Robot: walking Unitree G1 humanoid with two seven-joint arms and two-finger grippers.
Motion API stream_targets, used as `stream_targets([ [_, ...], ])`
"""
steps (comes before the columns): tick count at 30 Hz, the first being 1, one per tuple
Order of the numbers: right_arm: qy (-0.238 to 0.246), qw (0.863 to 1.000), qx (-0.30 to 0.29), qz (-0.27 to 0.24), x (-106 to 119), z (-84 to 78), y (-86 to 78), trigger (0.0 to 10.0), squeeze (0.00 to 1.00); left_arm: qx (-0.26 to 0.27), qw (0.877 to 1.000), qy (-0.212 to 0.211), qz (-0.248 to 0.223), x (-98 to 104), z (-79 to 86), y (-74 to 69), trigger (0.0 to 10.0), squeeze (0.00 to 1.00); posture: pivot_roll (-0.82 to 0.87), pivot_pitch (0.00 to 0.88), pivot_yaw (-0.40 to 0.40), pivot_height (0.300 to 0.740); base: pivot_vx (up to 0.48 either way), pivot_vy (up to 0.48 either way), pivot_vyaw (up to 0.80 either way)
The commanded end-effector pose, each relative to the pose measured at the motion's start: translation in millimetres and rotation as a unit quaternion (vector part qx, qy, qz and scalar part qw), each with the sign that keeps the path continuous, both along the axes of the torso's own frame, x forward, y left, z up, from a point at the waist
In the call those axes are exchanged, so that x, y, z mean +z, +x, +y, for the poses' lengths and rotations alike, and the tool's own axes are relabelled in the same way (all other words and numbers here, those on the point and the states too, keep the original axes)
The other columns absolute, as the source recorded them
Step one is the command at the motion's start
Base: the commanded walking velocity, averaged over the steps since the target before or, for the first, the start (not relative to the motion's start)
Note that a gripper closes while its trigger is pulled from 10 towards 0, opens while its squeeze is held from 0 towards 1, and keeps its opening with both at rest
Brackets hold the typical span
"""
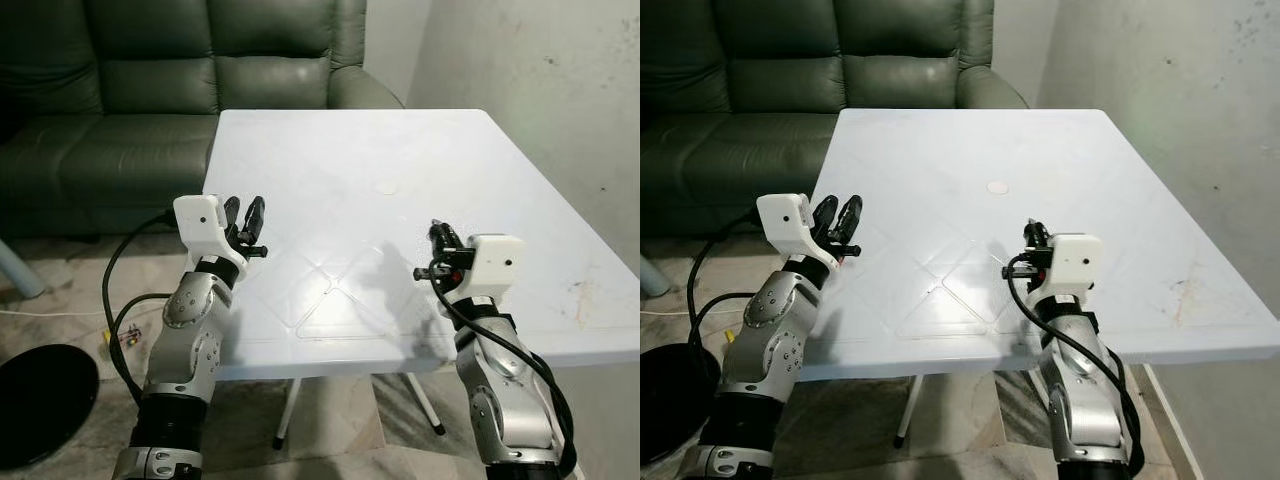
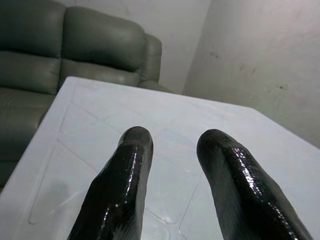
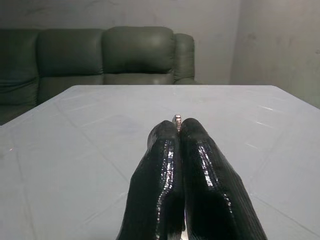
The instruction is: Hang keys on a hook
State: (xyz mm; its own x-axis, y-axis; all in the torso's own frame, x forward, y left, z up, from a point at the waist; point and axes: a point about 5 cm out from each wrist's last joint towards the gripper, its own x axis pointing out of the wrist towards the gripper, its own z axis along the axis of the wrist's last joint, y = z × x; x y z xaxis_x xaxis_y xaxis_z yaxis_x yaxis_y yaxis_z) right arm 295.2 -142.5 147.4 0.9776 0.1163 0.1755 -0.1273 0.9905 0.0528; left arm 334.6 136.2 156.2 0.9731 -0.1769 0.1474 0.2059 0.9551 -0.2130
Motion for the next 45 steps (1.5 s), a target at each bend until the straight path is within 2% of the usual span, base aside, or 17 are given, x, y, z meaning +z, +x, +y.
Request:
stream_targets([
  [1, -0.004, 1.0, 0.005, -0.001, 1.3, 1.9, 2.6, 10.0, 0.0, 0.001, 1.0, 0.005, -0.001, 1.8, 0.1, 2.6, 10.0, 0.0, 0.1, 0.0, -0.032, 0.74, 0.0, 0.0, -0.64],
  [26, -0.006, 1.0, 0.015, 0.005, -3.6, 5.7, 5.3, 10.0, 0.0, -0.004, 1.0, 0.015, 0.01, -2.9, -0.3, 5.5, 10.0, 0.0, 0.11, 0.0, -0.032, 0.74, 0.0, 0.0, -0.64],
  [28, -0.006, 1.0, 0.015, 0.005, -4.2, 5.9, 5.3, 10.0, 0.0, -0.006, 1.0, 0.003, 0.014, -3.5, -0.6, 6.3, 10.0, 0.0, 0.11, 0.0, -0.031, 0.74, 0.0, 0.467, -0.64],
  [31, -0.005, 1.0, 0.016, 0.006, -5.0, 6.8, 4.9, 10.0, 0.0, -0.005, 1.0, 0.024, 0.006, -2.0, -1.2, 6.6, 10.0, 0.0, 0.11, 0.0, -0.03, 0.74, 0.0, 0.155, -0.64],
  [45, -0.003, 1.0, 0.018, 0.008, -4.9, 8.1, 4.2, 10.0, 0.0, 0.003, 1.0, 0.009, 0.026, -4.8, -2.2, 6.5, 10.0, 0.0, 0.11, 0.0, -0.038, 0.74, 0.0, 0.0, -0.64],
])
